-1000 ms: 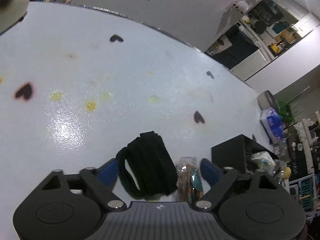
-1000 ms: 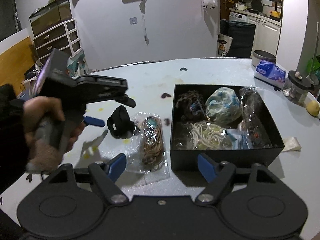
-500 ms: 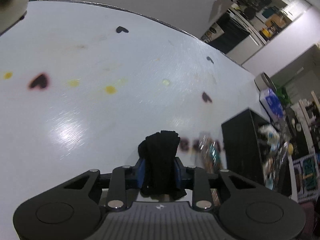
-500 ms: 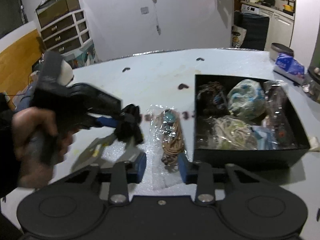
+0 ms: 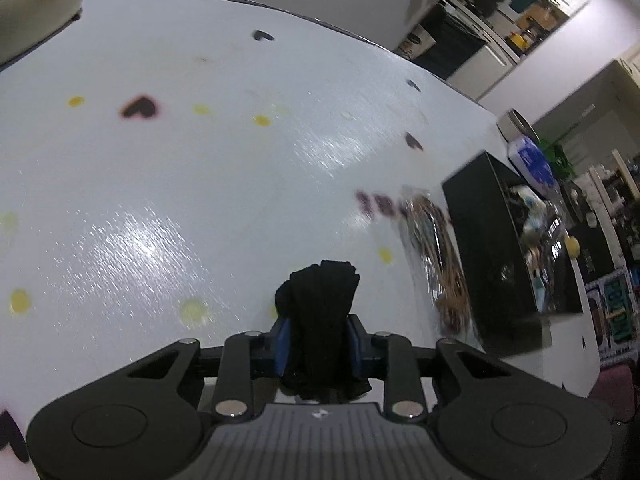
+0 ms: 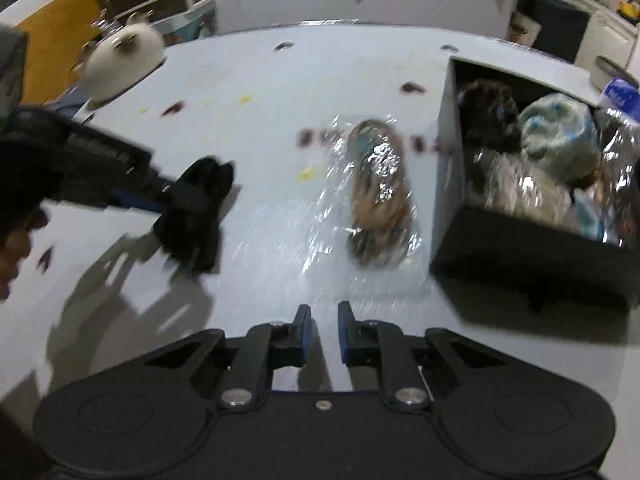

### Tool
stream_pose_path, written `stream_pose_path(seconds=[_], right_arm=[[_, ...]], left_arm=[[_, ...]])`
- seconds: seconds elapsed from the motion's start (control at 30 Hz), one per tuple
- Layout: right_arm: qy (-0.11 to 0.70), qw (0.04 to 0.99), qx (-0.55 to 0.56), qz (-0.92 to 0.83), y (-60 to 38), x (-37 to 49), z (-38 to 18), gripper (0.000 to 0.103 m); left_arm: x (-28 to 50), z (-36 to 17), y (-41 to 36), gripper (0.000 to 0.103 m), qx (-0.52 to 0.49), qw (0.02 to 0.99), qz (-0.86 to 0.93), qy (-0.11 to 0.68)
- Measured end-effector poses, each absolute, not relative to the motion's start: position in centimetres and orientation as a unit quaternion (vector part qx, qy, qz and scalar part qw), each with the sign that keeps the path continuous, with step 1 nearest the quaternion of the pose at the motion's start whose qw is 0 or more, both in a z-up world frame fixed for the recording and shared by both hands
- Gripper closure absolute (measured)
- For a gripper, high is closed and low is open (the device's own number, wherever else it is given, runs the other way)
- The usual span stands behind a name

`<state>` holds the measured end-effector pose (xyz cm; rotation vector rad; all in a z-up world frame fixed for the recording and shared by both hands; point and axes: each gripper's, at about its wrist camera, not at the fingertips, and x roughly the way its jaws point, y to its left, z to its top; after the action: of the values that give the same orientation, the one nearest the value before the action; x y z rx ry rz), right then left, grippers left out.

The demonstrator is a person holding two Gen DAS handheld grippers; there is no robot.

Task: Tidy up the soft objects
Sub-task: 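Grasp the black scrunchie with the left tool, then grasp the bagged tan cords with the right tool while the left tool regrips the scrunchie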

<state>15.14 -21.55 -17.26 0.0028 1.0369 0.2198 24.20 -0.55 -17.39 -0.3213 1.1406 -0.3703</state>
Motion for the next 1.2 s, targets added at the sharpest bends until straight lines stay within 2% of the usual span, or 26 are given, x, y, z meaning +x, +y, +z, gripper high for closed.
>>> stream_pose_path(seconds=[0.13,0.23,0.3,0.33,0.37,0.5,0.63,0.7,0.73,0.8,0.83,1.0,1.03,1.2], right_arm=[[0.524,0.843,0.017,0.121,-21.9,14.0,-16.7,0.09],[0.483,0.868,0.015,0.112,-22.5,14.3,-14.9,0.088],[0.457,0.884,0.013,0.095,-22.6,15.8,-13.9,0.073],[0.449,0.889,0.013,0.089,-22.6,16.7,-13.7,0.055],[0.445,0.892,0.011,0.084,-22.5,17.7,-13.7,0.048],[0.453,0.888,-0.005,0.082,-21.2,20.7,-15.1,0.046],[0.445,0.888,-0.082,0.081,-19.0,21.0,-16.5,0.042],[0.44,0.888,-0.119,0.064,-18.1,21.2,-17.1,0.047],[0.439,0.887,-0.131,0.054,-18.0,21.3,-17.3,0.054],[0.434,0.889,-0.142,0.046,-18.1,21.2,-17.4,0.061],[0.432,0.889,-0.149,0.042,-18.2,21.2,-17.4,0.068],[0.43,0.889,-0.149,0.058,-18.2,20.4,-17.2,0.084],[0.427,0.89,-0.149,0.061,-18.2,20.1,-17.1,0.092],[0.432,0.888,-0.125,0.1,-18.3,18.5,-16.0,0.099]], left_arm=[[23.5,-17.3,-1.2,0.074,-0.141,0.812,-0.186,0.535],[23.2,-17.0,-1.1,0.074,-0.14,0.816,-0.187,0.529],[23.1,-16.7,-1.0,0.074,-0.141,0.818,-0.186,0.526],[23.1,-16.5,-0.9,0.074,-0.143,0.819,-0.185,0.524],[23.1,-16.4,-0.9,0.074,-0.144,0.82,-0.184,0.522],[23.2,-15.7,-0.8,0.074,-0.146,0.825,-0.181,0.514],[23.2,-15.3,-0.7,0.074,-0.146,0.829,-0.18,0.508],[23.1,-15.3,-0.5,0.074,-0.146,0.83,-0.178,0.508],[23.1,-15.3,-0.4,0.074,-0.147,0.83,-0.177,0.508],[23.0,-15.4,-0.2,0.074,-0.148,0.83,-0.174,0.509],[23.0,-15.4,-0.1,0.074,-0.149,0.83,-0.172,0.509],[22.6,-15.3,0.0,0.074,-0.151,0.83,-0.171,0.508],[22.6,-15.3,0.0,0.074,-0.151,0.831,-0.171,0.508],[22.2,-15.2,-0.1,0.074,-0.153,0.831,-0.173,0.505]])
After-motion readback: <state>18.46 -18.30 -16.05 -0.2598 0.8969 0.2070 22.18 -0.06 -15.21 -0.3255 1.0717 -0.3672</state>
